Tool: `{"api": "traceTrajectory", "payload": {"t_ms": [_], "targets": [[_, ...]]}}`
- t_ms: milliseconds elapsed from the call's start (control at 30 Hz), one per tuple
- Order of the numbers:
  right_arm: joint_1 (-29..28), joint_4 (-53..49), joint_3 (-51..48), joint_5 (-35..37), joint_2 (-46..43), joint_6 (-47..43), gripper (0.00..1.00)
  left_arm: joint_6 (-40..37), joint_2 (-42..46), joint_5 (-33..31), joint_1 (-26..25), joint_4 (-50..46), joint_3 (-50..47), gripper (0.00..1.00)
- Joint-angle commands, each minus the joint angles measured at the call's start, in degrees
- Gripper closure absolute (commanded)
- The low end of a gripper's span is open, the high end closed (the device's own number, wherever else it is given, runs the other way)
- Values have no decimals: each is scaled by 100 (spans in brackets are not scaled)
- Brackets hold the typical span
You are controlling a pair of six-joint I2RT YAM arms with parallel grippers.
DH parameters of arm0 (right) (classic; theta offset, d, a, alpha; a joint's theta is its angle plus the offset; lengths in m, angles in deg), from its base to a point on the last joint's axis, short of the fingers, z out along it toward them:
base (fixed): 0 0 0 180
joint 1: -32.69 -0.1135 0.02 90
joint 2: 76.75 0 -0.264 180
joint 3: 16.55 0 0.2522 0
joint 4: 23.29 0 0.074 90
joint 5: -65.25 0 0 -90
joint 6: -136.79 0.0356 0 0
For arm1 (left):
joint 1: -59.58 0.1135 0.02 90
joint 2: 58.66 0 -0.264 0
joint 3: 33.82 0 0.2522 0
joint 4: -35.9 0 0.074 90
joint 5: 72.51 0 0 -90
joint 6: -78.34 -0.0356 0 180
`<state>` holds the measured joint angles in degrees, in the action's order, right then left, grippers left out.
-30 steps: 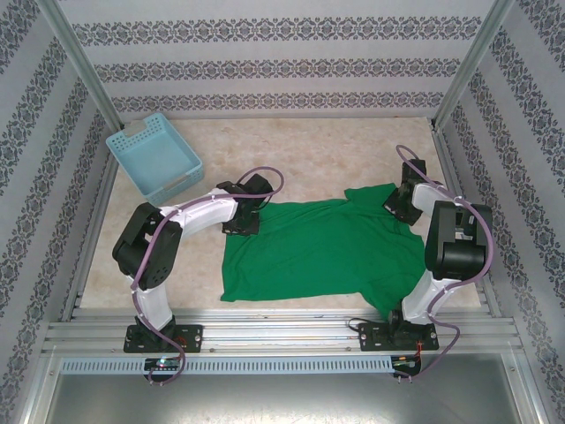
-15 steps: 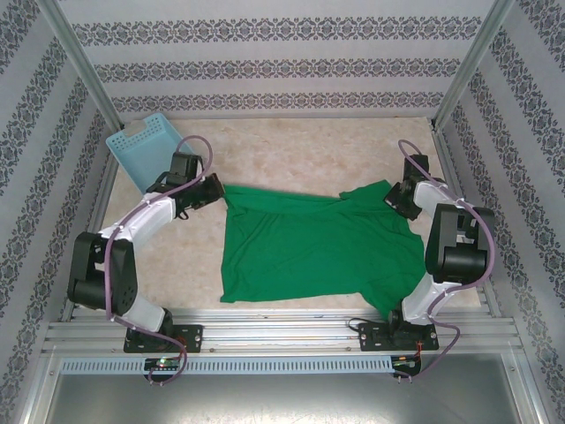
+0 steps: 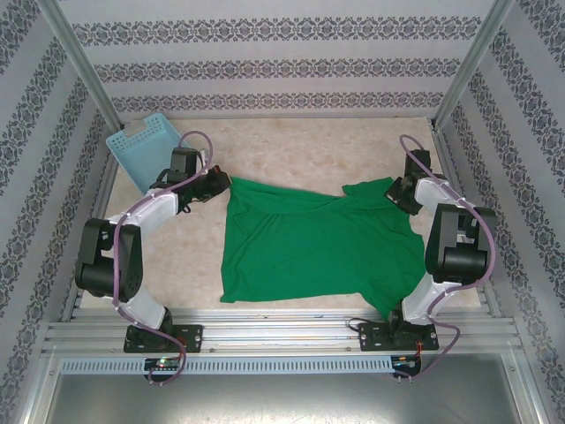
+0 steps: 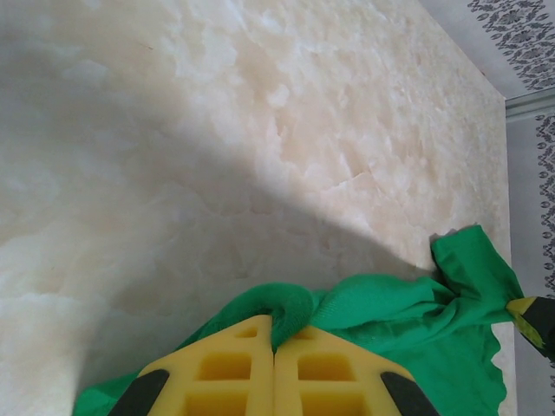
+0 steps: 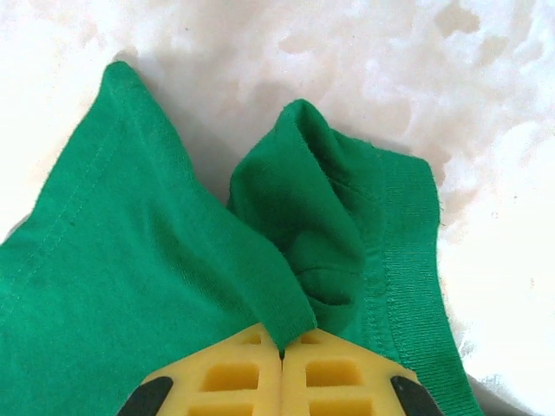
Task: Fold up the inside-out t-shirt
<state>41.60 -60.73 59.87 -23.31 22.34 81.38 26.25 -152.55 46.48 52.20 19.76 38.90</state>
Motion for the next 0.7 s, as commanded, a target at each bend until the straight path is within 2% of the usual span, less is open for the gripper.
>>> {"api": "traceTrajectory", "payload": {"t_ms": [0, 100, 267, 500, 667], "targets": [[85, -164, 293, 50, 154, -125, 81, -121, -201, 177, 53, -210, 271, 100], [85, -230, 461, 93, 168, -244, 63, -228, -313, 211, -21, -447, 363, 100], [76, -581, 1221, 33, 606, -492, 48, -260, -332, 181, -96, -530, 336, 100], [-79, -1454, 2809, 99, 1883, -710, 46, -277, -350, 178, -100, -566, 351, 100], [-167, -1735, 3365, -6, 2463, -745, 45, -279, -392, 180, -105, -571, 382, 100]]}}
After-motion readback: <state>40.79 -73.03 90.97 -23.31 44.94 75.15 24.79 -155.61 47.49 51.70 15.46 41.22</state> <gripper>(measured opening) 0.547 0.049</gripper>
